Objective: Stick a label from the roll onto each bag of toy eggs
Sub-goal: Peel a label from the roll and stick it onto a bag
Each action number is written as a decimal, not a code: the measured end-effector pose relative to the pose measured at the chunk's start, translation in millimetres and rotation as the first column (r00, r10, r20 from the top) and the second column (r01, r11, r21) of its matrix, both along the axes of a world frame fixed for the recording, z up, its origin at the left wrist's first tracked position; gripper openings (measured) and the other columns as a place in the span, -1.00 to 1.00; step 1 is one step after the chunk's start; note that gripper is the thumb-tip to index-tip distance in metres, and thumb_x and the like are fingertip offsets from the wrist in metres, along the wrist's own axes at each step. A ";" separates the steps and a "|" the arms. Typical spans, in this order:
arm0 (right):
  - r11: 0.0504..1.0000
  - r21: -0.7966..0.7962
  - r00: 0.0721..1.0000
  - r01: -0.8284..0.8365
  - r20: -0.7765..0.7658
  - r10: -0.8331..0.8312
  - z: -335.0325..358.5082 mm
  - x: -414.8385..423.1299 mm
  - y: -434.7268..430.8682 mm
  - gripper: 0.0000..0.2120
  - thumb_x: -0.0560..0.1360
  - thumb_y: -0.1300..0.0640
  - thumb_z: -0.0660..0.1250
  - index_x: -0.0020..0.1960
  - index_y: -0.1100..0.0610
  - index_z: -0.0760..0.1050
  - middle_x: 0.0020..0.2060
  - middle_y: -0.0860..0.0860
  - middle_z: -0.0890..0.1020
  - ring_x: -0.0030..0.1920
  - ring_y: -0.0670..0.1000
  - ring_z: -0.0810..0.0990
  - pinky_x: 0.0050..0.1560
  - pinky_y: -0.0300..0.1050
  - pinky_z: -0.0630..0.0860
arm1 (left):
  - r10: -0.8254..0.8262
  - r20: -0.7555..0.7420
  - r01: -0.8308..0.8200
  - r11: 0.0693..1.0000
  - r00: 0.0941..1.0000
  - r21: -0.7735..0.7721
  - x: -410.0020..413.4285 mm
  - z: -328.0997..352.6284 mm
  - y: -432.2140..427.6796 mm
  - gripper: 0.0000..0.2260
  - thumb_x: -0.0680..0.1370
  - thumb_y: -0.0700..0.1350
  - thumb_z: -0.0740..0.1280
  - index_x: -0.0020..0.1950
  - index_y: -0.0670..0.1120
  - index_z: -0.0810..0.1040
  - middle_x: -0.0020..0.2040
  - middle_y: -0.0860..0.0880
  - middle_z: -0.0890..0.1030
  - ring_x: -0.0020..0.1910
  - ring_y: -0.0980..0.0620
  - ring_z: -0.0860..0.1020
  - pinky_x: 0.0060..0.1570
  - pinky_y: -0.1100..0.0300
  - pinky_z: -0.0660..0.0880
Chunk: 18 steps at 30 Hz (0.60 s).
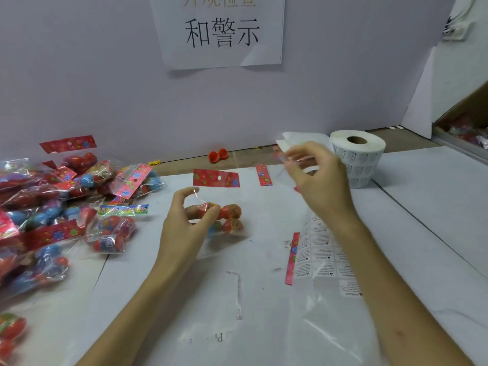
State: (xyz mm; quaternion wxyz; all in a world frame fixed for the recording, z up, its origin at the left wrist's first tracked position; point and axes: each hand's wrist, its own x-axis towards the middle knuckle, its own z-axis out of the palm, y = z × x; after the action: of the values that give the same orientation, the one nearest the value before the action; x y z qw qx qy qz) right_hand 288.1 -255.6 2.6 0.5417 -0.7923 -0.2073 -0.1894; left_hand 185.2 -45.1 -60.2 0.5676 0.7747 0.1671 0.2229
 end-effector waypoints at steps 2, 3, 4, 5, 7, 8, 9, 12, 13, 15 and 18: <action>0.962 -0.114 0.969 0.249 0.025 -0.248 -3.7 8.9 -14.5 -0.73 0.50 0.13 0.47 0.18 0.06 0.55 0.18 0.03 0.52 0.17 0.05 0.54 0.04 -0.18 0.44 | 0.033 -0.048 -0.029 0.997 0.998 0.071 0.8 -0.2 -0.1 -0.49 0.60 0.02 0.42 0.51 0.10 0.33 0.30 -0.08 0.63 0.13 0.00 0.60 0.11 0.17 0.50; 0.928 -0.184 0.944 0.323 -0.011 -0.331 -6.4 13.1 -20.6 -0.58 0.48 0.08 0.49 0.30 0.07 0.47 0.27 0.06 0.45 0.27 0.10 0.46 0.09 -0.15 0.38 | 0.040 -0.061 -0.035 0.996 0.997 0.081 1.1 -0.2 0.4 -0.44 0.60 0.01 0.41 0.55 0.08 0.28 0.35 -0.09 0.60 0.16 0.01 0.57 0.08 0.23 0.50; 0.900 -0.251 0.921 0.357 -0.066 -0.384 -8.8 16.2 -25.6 -0.44 0.47 0.03 0.50 0.39 0.06 0.37 0.34 0.07 0.39 0.33 0.13 0.40 0.12 -0.09 0.36 | 0.044 -0.063 -0.039 0.996 0.997 0.085 1.4 -0.5 1.3 -0.40 0.61 -0.01 0.41 0.58 0.07 0.24 0.40 -0.09 0.57 0.19 0.01 0.56 0.06 0.25 0.50; 0.889 -0.294 0.907 0.351 -0.130 -0.401 -10.8 18.3 -29.2 -0.34 0.47 0.00 0.51 0.46 0.05 0.28 0.38 0.07 0.36 0.35 0.14 0.39 0.14 -0.02 0.38 | 0.053 -0.055 -0.048 0.995 0.997 0.088 1.7 -0.9 2.6 -0.37 0.60 -0.03 0.42 0.60 0.06 0.21 0.45 -0.09 0.52 0.25 0.00 0.54 0.09 0.21 0.53; 0.932 -0.250 0.901 0.263 -0.283 -0.330 -14.0 21.9 -33.9 -0.24 0.46 0.00 0.51 0.51 0.03 0.16 0.37 0.06 0.41 0.29 0.13 0.45 0.12 0.02 0.43 | 0.103 -0.028 -0.099 0.987 0.994 0.124 1.4 -1.0 3.2 -0.32 0.59 -0.08 0.45 0.62 0.03 0.19 0.54 -0.09 0.42 0.40 -0.03 0.47 0.26 0.06 0.49; 0.960 -0.178 0.891 0.218 -0.364 -0.270 -13.8 22.6 -34.5 -0.23 0.46 0.02 0.52 0.51 0.03 0.15 0.34 0.06 0.46 0.23 0.11 0.50 0.11 0.00 0.46 | 0.145 0.003 -0.143 0.974 0.989 0.176 0.7 -0.7 2.6 -0.31 0.58 -0.11 0.46 0.62 0.00 0.20 0.54 -0.08 0.40 0.42 -0.01 0.43 0.31 0.07 0.45; 0.976 -0.111 0.874 0.189 -0.435 -0.219 -12.7 22.8 -34.2 -0.23 0.45 0.04 0.53 0.50 0.04 0.16 0.31 0.07 0.50 0.19 0.10 0.53 0.12 0.01 0.50 | 0.185 0.054 -0.192 0.951 0.981 0.243 0.2 -0.1 1.5 -0.33 0.57 -0.14 0.48 0.61 -0.04 0.24 0.53 -0.09 0.40 0.41 0.02 0.41 0.32 0.12 0.41; 0.991 -0.022 0.829 0.129 -0.547 -0.120 -10.7 22.0 -28.8 -0.25 0.44 0.08 0.53 0.50 0.04 0.20 0.30 0.09 0.52 0.18 0.11 0.59 0.23 0.12 0.56 | 0.187 0.292 -0.289 0.887 0.938 0.359 -2.1 3.0 -3.2 -0.50 0.55 -0.24 0.48 0.45 -0.11 0.40 0.40 -0.02 0.48 0.34 0.02 0.46 0.34 0.12 0.44; 0.995 -0.013 0.821 0.098 -0.563 -0.088 -10.7 20.9 -25.4 -0.25 0.45 0.09 0.52 0.51 0.03 0.20 0.29 0.08 0.51 0.18 0.11 0.60 0.21 0.10 0.57 | 0.149 0.350 -0.277 0.893 0.925 0.354 -3.2 4.4 -4.4 -0.57 0.55 -0.25 0.47 0.37 -0.07 0.44 0.31 0.05 0.51 0.25 0.05 0.51 0.25 0.12 0.52; 1.000 0.000 0.812 0.030 -0.583 -0.024 -11.3 17.0 -18.7 -0.25 0.47 0.12 0.50 0.53 0.02 0.19 0.19 0.01 0.52 0.11 0.06 0.62 0.03 -0.05 0.57 | 0.034 0.380 -0.163 0.936 0.924 0.312 -6.4 8.5 -9.7 -0.71 0.57 -0.24 0.45 0.21 0.02 0.48 0.09 0.18 0.60 0.01 0.14 0.61 -0.04 0.24 0.59; 0.999 0.027 0.804 -0.024 -0.594 0.036 -12.0 11.4 -11.7 -0.30 0.49 0.18 0.46 0.53 0.01 0.22 0.14 -0.01 0.53 0.00 -0.04 0.62 -0.22 -0.20 0.47 | -0.139 0.304 0.077 0.976 0.942 0.206 -10.5 10.4 -22.0 -0.83 0.59 -0.15 0.42 0.13 0.04 0.52 -0.10 0.09 0.67 -0.23 0.03 0.67 -0.28 0.27 0.55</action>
State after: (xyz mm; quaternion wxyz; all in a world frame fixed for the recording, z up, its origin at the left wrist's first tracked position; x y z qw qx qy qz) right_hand 299.5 -267.3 -9.4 0.5894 -0.8035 -0.0382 0.0746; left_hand 174.8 -67.1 -49.8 0.5214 0.7878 0.0089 0.3278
